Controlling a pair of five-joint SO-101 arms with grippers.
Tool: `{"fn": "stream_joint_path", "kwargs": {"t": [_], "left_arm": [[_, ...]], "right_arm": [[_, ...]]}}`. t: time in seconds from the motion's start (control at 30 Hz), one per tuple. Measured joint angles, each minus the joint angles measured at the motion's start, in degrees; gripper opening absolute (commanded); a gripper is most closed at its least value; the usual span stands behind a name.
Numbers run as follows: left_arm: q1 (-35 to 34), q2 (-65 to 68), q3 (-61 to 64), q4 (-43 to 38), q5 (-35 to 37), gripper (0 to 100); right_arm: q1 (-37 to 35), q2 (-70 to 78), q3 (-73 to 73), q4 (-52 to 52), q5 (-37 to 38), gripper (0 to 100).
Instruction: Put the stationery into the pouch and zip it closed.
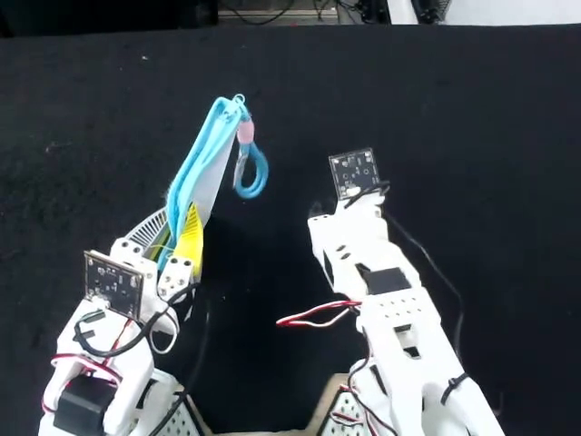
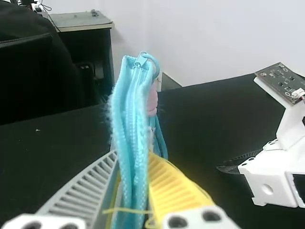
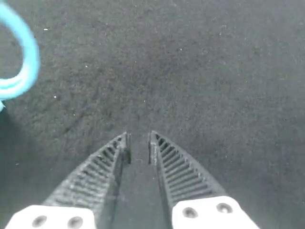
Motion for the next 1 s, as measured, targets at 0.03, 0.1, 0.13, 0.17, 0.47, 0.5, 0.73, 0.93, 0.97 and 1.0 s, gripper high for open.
{"fn": "stream_joint_path", "kwargs": {"t": [0.03,0.1,0.13,0.17,0.47,0.5,0.73,0.93,0.97,1.0], "left_arm": [[0.00,0.00,0.18,-0.09,0.00,3],[0.00,0.00,0.53,-1.14,0.00,3],[0.00,0.00,0.79,-1.76,0.00,3],[0.00,0.00,0.97,-2.11,0.00,3],[-5.36,0.00,1.23,-5.63,0.09,3],[-7.03,0.00,1.32,-7.12,0.09,3],[-18.37,0.62,1.05,-13.10,0.44,3],[-24.79,1.14,-0.44,-18.46,-0.53,3],[-25.14,1.41,-0.88,-19.16,-2.11,3],[-25.14,2.20,-1.41,-20.04,-3.69,3]], "right_arm": [[0.00,0.00,0.26,-0.70,0.00,6.7],[0.00,0.00,1.67,-2.11,0.00,6.7],[0.00,0.00,2.02,-2.64,0.00,6.7],[0.00,0.00,2.20,-3.08,0.00,6.7],[0.00,0.00,3.16,-3.52,0.00,6.7],[0.00,0.00,3.34,-3.52,0.00,6.7],[0.00,0.00,3.34,-3.52,0.00,6.7],[2.55,0.00,3.34,-3.52,0.00,6.7],[2.81,0.00,3.34,-3.52,0.00,6.7],[2.81,0.00,3.34,-3.52,0.00,6.7]]}}
